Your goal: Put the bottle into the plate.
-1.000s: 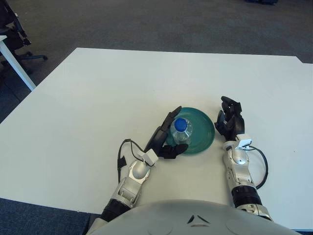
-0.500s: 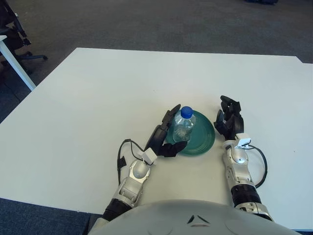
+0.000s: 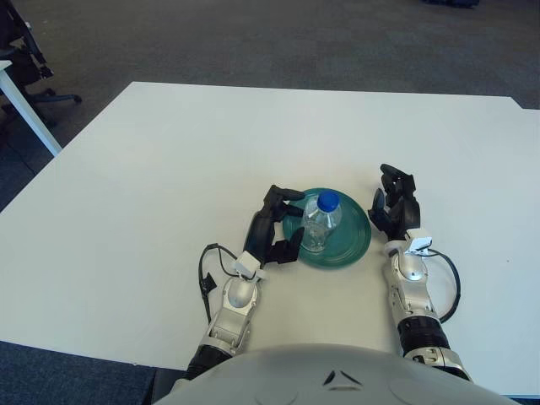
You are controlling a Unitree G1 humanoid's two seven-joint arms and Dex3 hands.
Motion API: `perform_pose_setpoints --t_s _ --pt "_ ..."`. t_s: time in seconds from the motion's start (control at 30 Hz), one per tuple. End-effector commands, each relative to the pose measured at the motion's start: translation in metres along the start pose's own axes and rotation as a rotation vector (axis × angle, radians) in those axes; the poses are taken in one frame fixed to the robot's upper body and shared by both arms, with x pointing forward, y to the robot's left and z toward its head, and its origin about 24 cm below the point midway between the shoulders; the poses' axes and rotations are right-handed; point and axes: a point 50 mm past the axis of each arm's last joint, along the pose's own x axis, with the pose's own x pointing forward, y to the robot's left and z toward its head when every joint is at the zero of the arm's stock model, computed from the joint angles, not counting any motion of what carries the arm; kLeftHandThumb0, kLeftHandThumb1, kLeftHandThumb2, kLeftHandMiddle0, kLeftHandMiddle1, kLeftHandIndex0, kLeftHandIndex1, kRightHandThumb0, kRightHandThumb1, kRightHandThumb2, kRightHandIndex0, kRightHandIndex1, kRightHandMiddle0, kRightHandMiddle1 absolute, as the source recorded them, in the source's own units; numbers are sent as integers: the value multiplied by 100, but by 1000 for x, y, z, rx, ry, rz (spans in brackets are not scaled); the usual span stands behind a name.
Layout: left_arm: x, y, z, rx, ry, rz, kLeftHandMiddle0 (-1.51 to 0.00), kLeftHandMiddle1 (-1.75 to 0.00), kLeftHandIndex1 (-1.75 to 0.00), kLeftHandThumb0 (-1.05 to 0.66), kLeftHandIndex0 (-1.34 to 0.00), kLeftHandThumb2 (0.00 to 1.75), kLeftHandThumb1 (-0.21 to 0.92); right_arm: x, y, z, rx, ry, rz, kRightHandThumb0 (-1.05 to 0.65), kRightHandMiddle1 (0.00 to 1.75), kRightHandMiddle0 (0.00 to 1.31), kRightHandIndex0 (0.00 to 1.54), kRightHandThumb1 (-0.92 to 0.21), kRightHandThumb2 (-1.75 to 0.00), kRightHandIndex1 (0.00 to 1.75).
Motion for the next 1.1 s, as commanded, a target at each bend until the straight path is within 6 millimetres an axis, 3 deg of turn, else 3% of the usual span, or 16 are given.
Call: perform_pose_setpoints --t_s 0.0,0.63,1.07 --pt "1 -6 3 4 20 -2 -107 -174 -174 -45 -55 122 39 -26 1 -33 6 175 -21 -41 97 0 50 -78 -86 32" --pt "3 -6 10 -32 31 2 -115 -175 -175 -45 -57 125 37 -26 2 -33 14 173 -24 -39 91 0 48 -78 -86 32" --pt "5 -6 13 -77 -41 59 -117 -175 -175 -44 -54 122 39 -25 0 -33 10 174 -24 -39 97 0 50 -76 -88 33"
